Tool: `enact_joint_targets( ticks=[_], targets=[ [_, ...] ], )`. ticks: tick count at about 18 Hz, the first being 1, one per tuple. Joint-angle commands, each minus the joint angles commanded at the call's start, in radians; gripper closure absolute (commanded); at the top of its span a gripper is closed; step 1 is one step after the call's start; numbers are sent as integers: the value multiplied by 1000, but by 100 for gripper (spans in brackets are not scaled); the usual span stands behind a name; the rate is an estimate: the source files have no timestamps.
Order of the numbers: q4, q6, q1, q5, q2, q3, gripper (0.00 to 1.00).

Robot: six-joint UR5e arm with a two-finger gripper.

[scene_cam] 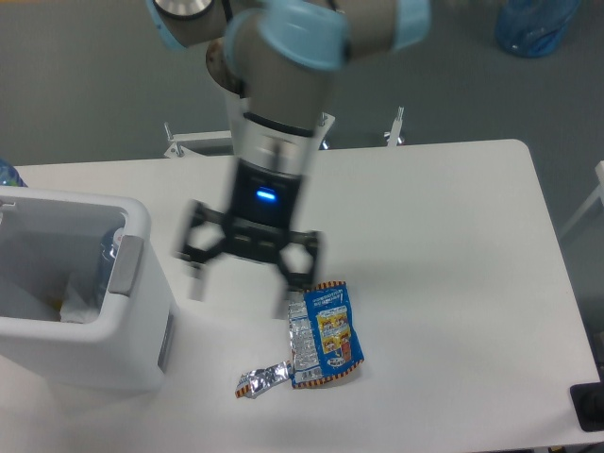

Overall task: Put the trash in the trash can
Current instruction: 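Move the gripper back over the blue snack wrapper and lower, then close the gripper on the edge of the blue snack wrapper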

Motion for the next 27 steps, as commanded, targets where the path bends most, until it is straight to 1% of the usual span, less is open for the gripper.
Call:
enact_joint_targets(
  ticks=[1, 4, 5, 8, 11, 14, 17, 19, 22, 24, 27],
  targets=[
    [0, 51, 23, 14, -14, -9, 0],
    [0, 196, 40, 19, -74, -28, 0],
    [2, 227, 45, 28, -97, -31, 0],
    [3, 263, 40, 143, -132, -26, 0],
    [6, 339, 39, 151, -187, -26, 0],
    [9, 352, 35, 152, -232, -28, 0],
    [9, 353, 16, 160, -238, -60, 0],
    [9, 352, -4, 192, -239, -71, 0],
    [9, 341, -37, 235, -256, -74, 0],
    [9, 327, -40, 262, -273, -66, 0],
    [11, 332, -44, 264, -281, -65, 0]
  ],
)
